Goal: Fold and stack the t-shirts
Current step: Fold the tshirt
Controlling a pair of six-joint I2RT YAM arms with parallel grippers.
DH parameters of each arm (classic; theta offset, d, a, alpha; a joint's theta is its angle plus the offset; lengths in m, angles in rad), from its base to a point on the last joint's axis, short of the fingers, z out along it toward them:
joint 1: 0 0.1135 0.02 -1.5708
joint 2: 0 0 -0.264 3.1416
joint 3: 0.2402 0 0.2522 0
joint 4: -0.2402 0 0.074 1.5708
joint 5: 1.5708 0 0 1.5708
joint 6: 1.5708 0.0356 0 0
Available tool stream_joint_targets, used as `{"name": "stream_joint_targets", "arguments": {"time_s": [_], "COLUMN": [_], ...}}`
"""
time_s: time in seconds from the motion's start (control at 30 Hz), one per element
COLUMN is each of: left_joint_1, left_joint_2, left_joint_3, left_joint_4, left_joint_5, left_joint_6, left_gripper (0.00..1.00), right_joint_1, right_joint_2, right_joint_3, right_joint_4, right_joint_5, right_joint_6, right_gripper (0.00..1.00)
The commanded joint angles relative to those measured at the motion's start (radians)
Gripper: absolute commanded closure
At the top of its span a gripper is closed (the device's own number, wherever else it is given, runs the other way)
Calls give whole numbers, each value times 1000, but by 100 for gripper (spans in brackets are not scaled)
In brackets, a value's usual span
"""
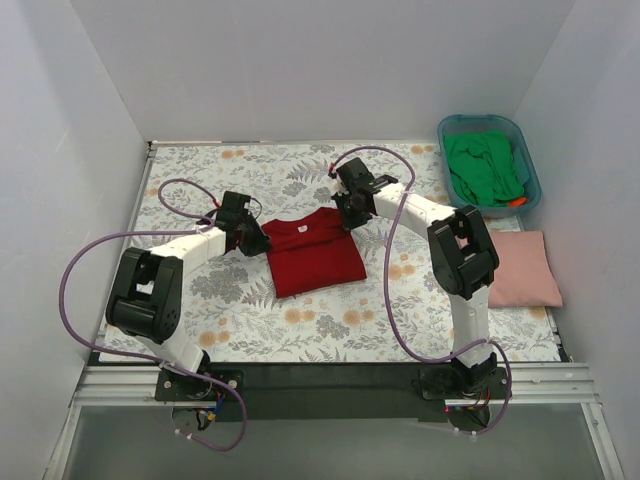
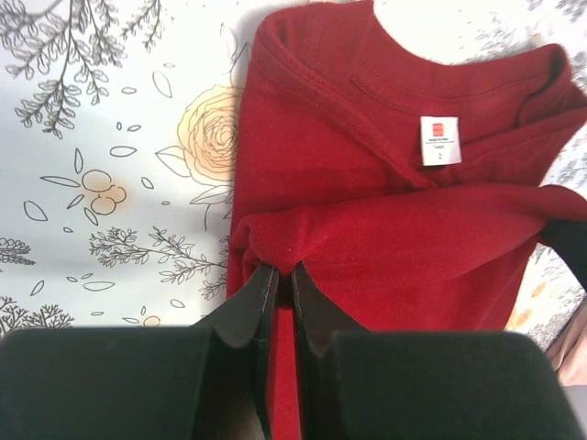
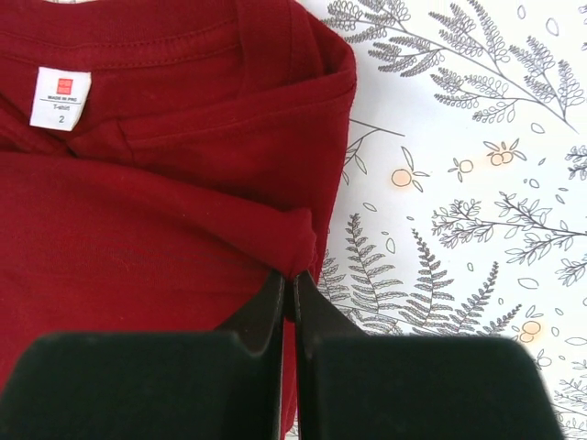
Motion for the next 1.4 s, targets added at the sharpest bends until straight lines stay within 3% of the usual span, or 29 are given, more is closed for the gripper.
{"name": "stream_joint_targets", "arguments": {"time_s": [0.0, 0.4, 0.63, 0.8, 0.9, 1.0, 1.13, 1.37], "left_joint_1": [12, 12, 11, -2, -23, -75, -146, -178], "left_joint_2": [-77, -13, -59, -224, -313, -409, -436, -217], "left_joint_3": [-17, -42, -26, -72, -121, -169, -212, -138], "left_joint_4": [29, 107, 127, 127, 121, 111, 118, 227], "left_joint_5": [-78, -142, -134, -193, -199, -199, -170, -191], "left_joint_6": [7, -13, 11, 48, 63, 73, 39, 50], "left_gripper": [100, 100, 73, 37, 30, 33, 56, 83], "right_joint_1": [-20, -20, -20, -22, -20, -20, -19, -23], "right_joint_2": [-70, 2, -36, -144, -211, -271, -303, -182], "right_joint_3": [3, 14, 19, -17, -62, -141, -241, -202], "right_joint_4": [39, 76, 81, 79, 91, 131, 209, 292], "right_joint_5": [39, 50, 45, 85, 47, -31, -175, -312], "right_joint_6": [-3, -12, -6, 17, 11, -2, -6, -65], "right_gripper": [95, 88, 72, 60, 58, 58, 60, 66]}}
